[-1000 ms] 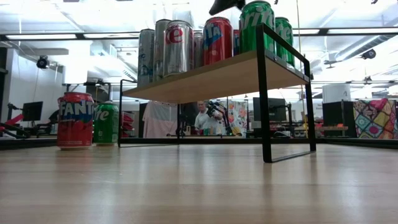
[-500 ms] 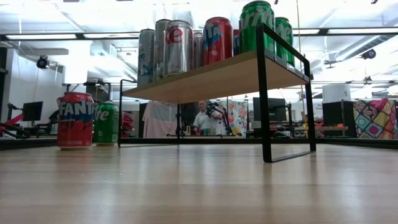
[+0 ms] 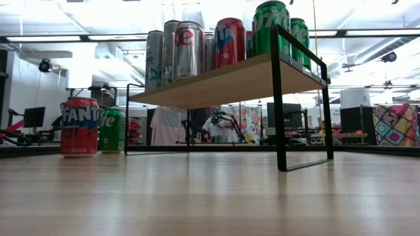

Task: Place canned beverage on shelf
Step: Put the orange soda can on the shelf aligned with the other orange soda can

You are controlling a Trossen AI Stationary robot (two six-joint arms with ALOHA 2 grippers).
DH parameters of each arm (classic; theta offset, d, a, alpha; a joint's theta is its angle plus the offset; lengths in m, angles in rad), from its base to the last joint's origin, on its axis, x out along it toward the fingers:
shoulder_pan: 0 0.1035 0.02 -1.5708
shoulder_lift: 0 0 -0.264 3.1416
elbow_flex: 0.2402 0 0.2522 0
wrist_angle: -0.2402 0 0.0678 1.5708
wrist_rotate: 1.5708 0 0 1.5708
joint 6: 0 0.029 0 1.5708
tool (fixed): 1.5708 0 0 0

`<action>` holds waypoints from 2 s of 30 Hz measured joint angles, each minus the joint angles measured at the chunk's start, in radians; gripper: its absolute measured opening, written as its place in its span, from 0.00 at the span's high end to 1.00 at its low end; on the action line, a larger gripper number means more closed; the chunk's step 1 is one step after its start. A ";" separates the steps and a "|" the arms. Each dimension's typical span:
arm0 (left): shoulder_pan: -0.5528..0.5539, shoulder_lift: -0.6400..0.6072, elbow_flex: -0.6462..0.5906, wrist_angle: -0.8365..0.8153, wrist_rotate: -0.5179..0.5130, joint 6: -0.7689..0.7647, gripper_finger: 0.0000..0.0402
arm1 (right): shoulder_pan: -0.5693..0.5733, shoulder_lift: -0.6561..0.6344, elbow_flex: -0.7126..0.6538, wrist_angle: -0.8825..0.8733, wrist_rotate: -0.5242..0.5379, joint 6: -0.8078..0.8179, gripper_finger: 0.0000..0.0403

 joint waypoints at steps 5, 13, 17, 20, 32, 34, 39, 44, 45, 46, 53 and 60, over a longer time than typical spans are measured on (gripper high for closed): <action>-0.004 -0.038 0.021 -0.115 -0.161 -0.193 1.00 | 0.000 -0.025 -0.019 -0.008 0.000 -0.045 0.98; -0.005 -0.126 0.198 -0.863 0.164 -0.902 1.00 | -0.001 -0.093 -0.074 -0.008 0.000 -0.080 0.98; -0.003 -0.093 0.295 -1.245 0.197 -1.246 1.00 | -0.003 -0.124 -0.120 -0.001 0.000 -0.087 0.98; 0.025 -0.041 0.334 -1.476 0.199 -1.437 1.00 | -0.003 -0.143 -0.161 0.045 0.000 -0.112 0.98; 0.161 0.099 0.360 -1.737 0.524 -1.621 1.00 | -0.003 -0.148 -0.201 0.084 0.000 -0.157 0.98; 0.160 0.107 0.360 -1.776 0.531 -1.651 1.00 | -0.003 -0.149 -0.201 0.084 0.000 -0.158 0.98; 0.161 0.110 0.360 -1.795 0.531 -1.705 0.99 | -0.003 -0.150 -0.201 0.088 0.000 -0.158 0.98; 0.178 0.111 0.360 -1.806 0.522 -1.716 0.88 | -0.003 -0.150 -0.201 0.091 0.000 -0.158 0.98; 0.182 0.112 0.360 -1.811 0.520 -1.721 0.85 | -0.003 -0.150 -0.201 0.091 0.000 -0.158 0.98; 0.187 0.114 0.360 -1.816 0.517 -1.725 0.81 | -0.003 -0.150 -0.201 0.091 0.000 -0.158 0.98; 0.227 0.159 0.360 -1.859 0.472 -1.783 0.48 | -0.003 -0.150 -0.201 0.091 0.000 -0.157 0.98; 0.280 0.218 0.360 -1.874 0.448 -1.765 0.20 | -0.003 -0.150 -0.201 0.091 0.000 -0.158 0.98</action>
